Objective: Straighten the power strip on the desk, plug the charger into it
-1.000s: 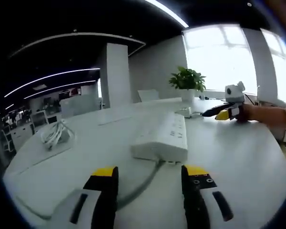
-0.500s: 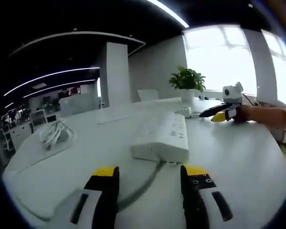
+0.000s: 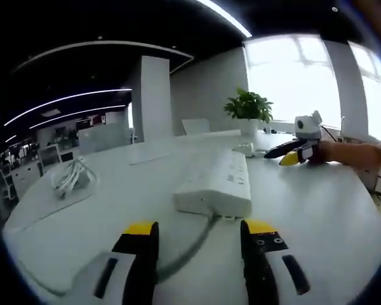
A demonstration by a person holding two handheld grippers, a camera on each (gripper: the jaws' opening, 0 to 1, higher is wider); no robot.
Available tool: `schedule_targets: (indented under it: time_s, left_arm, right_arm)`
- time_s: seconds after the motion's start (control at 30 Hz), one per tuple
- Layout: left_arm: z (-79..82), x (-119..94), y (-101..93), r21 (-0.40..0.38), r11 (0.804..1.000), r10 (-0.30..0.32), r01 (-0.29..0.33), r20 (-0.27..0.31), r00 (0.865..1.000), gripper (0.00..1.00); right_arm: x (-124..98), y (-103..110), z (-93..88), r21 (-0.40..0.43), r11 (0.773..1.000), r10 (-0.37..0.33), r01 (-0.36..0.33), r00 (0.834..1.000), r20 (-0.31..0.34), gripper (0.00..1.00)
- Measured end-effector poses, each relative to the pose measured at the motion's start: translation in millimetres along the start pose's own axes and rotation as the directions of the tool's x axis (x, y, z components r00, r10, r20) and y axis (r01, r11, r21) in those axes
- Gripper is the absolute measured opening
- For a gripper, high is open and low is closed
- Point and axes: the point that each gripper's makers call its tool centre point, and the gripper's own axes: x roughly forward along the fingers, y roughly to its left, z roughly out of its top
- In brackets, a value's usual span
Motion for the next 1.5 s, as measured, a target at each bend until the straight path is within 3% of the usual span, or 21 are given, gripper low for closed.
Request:
schedule_targets:
  time_s: [1.5]
  left_arm:
    - [0.1,4.9,1.7,-0.025,0.999,-0.033,0.032,-0.008,0.999,0.48]
  right_arm:
    - [6.1,4.9,2.2,-0.035,0.999,0.020,-0.020,1.000,-0.013,0.46]
